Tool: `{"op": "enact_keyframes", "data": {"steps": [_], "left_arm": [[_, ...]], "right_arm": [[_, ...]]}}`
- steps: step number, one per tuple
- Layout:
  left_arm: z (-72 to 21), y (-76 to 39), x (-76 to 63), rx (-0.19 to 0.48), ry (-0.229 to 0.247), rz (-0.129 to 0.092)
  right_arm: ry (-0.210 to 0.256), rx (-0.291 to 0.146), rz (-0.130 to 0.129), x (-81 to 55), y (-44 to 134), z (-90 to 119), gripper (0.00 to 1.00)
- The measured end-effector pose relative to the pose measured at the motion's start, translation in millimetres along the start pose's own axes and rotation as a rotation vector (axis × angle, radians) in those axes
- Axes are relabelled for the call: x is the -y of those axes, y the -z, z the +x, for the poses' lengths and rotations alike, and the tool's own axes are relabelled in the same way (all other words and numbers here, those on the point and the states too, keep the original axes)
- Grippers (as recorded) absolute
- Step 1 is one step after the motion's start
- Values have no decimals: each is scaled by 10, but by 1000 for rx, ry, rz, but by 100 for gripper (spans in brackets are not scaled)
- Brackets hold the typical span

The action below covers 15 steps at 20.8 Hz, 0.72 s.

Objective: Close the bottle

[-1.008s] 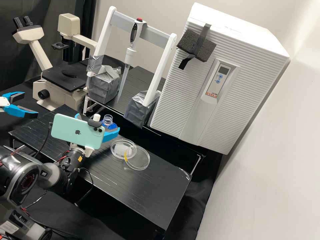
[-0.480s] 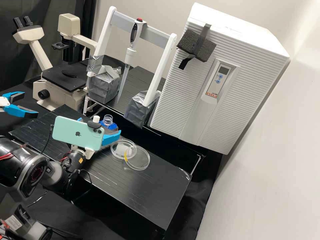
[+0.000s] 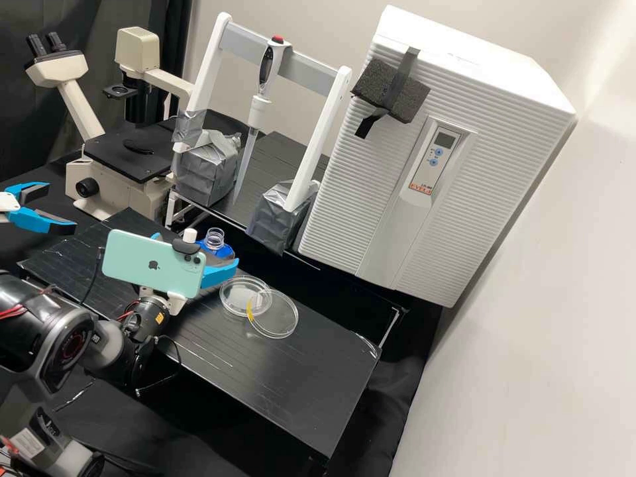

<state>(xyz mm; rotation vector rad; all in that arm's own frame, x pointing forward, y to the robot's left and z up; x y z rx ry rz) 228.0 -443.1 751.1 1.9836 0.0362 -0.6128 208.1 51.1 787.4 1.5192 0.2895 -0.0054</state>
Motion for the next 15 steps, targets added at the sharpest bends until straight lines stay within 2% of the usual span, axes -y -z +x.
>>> {"op": "enact_keyframes", "data": {"steps": [4, 5, 15], "left_arm": [[3, -10, 3, 4, 2, 1], [6, -15, 4, 5, 1, 0], [15, -41, 12, 14, 4, 0]], "right_arm": [[19, -21, 0, 40, 43, 4, 100], [21, -22, 0, 43, 46, 4, 0], [7, -9, 11, 30, 34, 5, 0]]}}
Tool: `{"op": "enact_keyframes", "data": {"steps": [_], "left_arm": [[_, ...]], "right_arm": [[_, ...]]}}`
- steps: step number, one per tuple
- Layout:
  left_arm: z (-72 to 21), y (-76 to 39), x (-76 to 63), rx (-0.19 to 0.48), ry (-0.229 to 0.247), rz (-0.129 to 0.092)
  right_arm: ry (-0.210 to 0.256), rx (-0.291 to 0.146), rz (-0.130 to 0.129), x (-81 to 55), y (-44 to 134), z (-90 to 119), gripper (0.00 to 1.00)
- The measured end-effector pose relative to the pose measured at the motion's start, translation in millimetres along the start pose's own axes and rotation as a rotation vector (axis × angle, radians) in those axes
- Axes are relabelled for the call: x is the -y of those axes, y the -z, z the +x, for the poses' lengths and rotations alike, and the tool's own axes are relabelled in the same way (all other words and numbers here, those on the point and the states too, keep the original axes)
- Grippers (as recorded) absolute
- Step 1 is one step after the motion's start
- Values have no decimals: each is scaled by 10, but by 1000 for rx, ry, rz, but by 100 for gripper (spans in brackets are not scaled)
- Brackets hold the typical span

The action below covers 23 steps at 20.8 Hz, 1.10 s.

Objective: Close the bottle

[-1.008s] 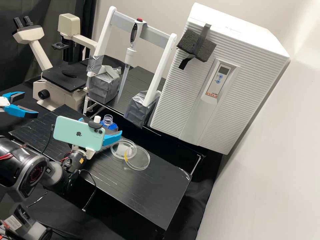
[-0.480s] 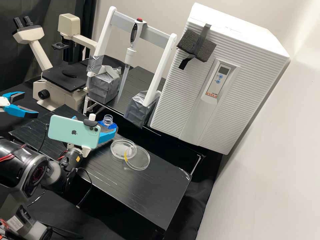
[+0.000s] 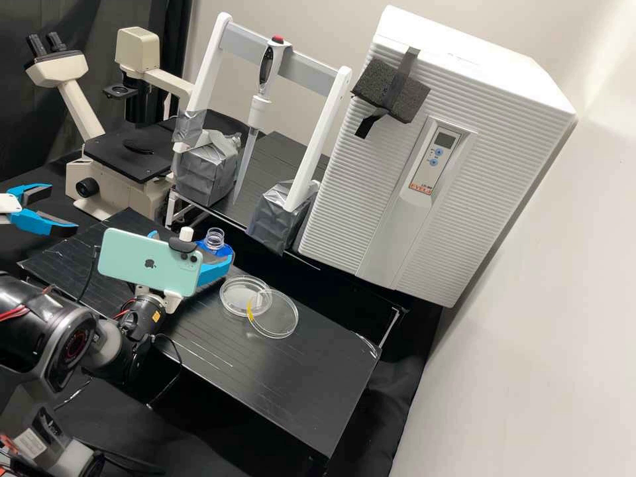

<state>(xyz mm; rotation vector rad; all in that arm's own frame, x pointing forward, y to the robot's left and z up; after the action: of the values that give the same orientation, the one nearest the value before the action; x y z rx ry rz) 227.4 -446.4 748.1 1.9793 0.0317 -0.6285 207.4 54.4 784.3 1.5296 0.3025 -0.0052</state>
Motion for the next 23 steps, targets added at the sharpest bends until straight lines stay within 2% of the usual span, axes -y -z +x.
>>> {"op": "enact_keyframes", "data": {"steps": [3, 7, 14, 17, 23], "left_arm": [[2, 5, -4, -8, -5, -5], [2, 5, -4, -8, -5, -5], [7, -8, -1, -6, -5, 1], [7, -8, -1, -6, -5, 3], [11, -19, 3, -2, -4, 3]], "right_arm": [[0, 0, -2, 0, 0, 0, 0], [-13, 12, 10, -11, -9, 0, 0], [1, 32, 17, 38, -43, -50, 0], [3, 35, 4, 56, -38, -58, 0], [1, 26, -1, 60, -12, -61, 0]]}}
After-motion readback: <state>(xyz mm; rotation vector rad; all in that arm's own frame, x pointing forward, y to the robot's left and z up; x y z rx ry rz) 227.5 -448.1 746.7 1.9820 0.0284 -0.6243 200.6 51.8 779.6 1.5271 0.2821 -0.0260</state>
